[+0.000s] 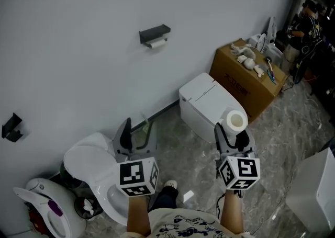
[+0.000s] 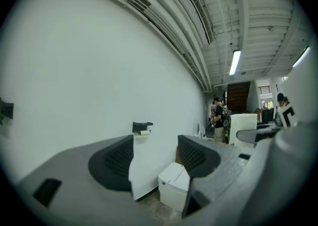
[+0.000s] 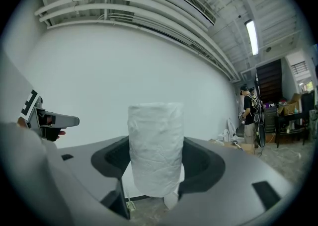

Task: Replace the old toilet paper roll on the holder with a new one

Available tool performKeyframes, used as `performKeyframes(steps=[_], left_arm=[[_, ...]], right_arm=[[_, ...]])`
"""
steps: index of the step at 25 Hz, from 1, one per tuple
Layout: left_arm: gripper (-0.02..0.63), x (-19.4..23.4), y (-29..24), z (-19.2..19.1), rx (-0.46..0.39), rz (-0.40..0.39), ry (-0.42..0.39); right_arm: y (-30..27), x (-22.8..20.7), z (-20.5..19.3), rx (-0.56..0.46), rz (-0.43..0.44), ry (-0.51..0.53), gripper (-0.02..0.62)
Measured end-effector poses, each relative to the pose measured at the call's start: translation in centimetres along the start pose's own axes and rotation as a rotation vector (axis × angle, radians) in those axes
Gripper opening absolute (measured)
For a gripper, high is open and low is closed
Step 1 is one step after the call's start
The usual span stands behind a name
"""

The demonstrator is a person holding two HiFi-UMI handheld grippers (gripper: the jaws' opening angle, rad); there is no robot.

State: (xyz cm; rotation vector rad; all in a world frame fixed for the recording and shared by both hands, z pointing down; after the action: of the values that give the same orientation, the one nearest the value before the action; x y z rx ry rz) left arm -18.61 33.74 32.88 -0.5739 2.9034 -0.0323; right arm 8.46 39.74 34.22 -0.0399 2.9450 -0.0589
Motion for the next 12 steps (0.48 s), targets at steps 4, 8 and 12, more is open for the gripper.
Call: performKeyframes(steps=[4, 8, 12], left_arm=[[0.264, 2.4, -3.9, 0.3, -0.012, -0.008, -0.006], [0.264, 4.2, -7.0, 0.1, -0.014, -0.008, -0.017], [0.264, 5.4, -9.0, -0.3, 0.003, -0.006, -0.02]], right_arm=[[-4.3, 1.0, 0.5, -0.012, -0.008, 0.005, 0.305], [-7.9, 1.5, 0.4, -0.008, -0.014, -0.009, 0.306], [-10.1, 1.9, 0.0, 0.01, -0.021, -0.016, 0.305]])
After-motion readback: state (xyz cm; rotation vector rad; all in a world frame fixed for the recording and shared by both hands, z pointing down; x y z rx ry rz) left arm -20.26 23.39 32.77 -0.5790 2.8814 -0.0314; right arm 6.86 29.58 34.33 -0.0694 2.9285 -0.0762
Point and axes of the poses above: the fingertips, and each gripper's own axes: y backward along the fingers, x to its left, z out of its top, the point moved 5 cm from there along y, backward along the fingers, and after that the axes turned 11 degrees about -y, right-handed, at the moved point
